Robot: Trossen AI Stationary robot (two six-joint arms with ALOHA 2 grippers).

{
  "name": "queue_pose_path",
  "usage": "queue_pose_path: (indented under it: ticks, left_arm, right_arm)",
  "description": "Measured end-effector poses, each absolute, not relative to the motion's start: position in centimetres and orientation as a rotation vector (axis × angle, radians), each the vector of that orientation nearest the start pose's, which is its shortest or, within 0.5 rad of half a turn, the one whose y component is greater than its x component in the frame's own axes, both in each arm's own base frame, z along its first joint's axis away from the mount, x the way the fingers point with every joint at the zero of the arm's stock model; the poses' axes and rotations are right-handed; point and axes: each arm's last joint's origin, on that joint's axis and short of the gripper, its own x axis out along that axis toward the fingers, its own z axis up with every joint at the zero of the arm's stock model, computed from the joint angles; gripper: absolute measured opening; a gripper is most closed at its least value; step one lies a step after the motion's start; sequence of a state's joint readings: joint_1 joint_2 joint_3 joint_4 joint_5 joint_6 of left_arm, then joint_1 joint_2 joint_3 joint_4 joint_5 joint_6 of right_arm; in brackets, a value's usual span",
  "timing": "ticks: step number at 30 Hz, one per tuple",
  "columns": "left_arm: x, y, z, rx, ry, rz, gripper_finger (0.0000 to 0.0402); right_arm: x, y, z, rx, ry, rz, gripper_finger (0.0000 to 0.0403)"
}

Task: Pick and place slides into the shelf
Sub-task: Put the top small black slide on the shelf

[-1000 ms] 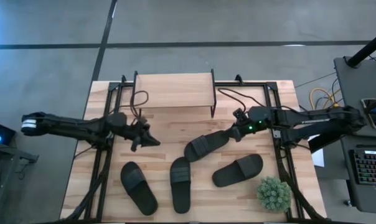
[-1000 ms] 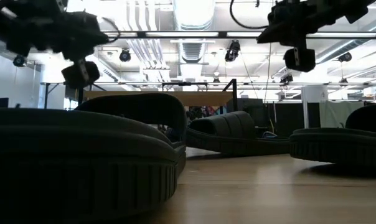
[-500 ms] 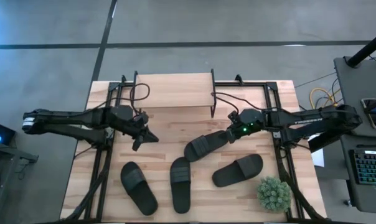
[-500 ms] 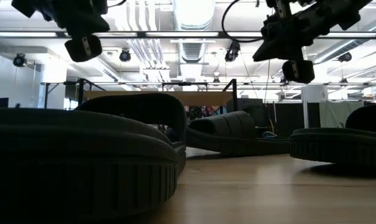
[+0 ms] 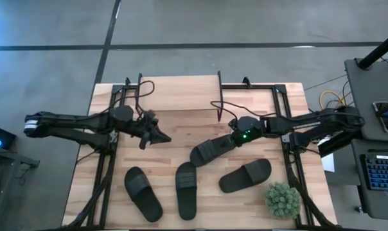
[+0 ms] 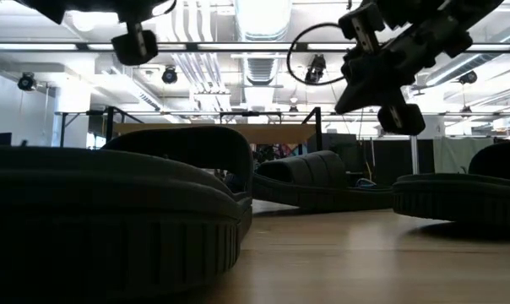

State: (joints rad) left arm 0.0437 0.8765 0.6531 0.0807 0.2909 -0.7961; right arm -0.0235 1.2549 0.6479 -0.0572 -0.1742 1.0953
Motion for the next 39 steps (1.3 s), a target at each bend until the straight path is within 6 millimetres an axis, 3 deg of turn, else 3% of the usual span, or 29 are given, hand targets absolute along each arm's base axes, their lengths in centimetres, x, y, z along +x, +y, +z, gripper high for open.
queue_pose_path:
  ticks: [15,24,31,39]
  left_arm:
    - [23.9,0.0,26.6,-0.808,0.334,-0.191,0.0002]
    - [24.2,-0.5,28.9,-0.677,0.121,-0.428,0.0002]
    - [24.3,-0.7,29.5,-0.663,0.074,-0.462,0.0006]
    - [24.2,-0.5,29.2,-0.681,0.091,-0.437,0.0085]
  right_arm:
    - [25.7,0.2,19.5,1.114,0.731,-0.168,0.0015]
    - [25.8,0.4,19.6,1.1,0.735,-0.108,0.0098]
    - [26.0,0.2,19.7,1.061,0.666,-0.172,0.0116]
    - [26.3,0.1,19.2,1.075,0.668,-0.223,0.0195]
